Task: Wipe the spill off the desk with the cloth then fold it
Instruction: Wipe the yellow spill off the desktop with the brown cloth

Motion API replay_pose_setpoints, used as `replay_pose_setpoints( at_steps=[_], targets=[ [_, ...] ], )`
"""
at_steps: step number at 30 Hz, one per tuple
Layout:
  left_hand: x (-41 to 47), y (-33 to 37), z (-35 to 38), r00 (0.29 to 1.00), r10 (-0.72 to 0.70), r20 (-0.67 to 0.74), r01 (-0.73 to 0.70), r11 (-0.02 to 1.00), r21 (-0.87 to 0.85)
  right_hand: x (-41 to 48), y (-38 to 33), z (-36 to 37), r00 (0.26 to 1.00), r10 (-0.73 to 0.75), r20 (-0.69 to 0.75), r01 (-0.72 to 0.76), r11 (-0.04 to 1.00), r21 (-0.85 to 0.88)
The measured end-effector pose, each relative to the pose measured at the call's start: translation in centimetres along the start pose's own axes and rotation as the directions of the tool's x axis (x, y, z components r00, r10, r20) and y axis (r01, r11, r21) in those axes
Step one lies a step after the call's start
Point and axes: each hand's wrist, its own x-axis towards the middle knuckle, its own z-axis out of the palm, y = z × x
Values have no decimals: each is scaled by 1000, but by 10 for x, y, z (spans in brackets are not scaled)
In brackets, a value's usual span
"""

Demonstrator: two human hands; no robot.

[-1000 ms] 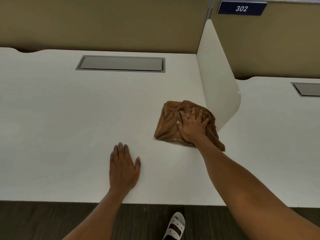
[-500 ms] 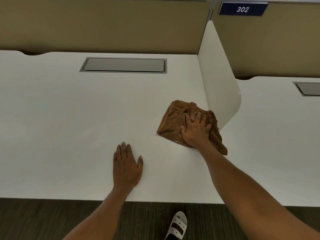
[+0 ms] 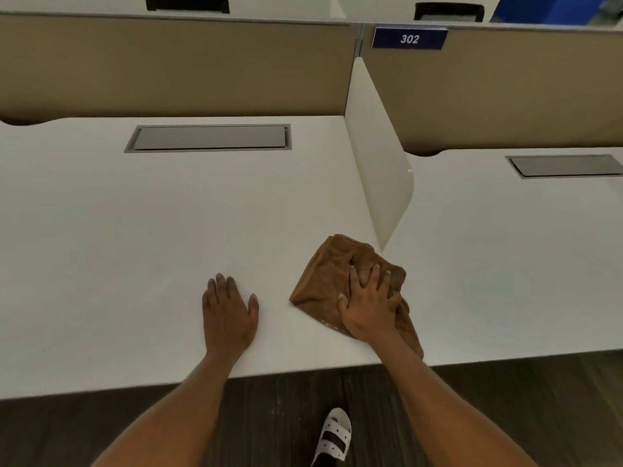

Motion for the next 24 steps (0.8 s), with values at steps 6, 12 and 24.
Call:
replay_pose_setpoints(
  at_steps=[6,12,24],
  targets=[
    [-12,11,-3,976,211,48,-213,977,23,-58,0,9,999,26,23,-27,999,44],
    [-13,13,-2,935,334,118,-340,940,30,-82,-1,18,999,9,37,-11,999,48],
    [13,13,0,799,583,146,-596,800,67,30,-27,-7,997,76,14,-76,997,-6]
  ],
)
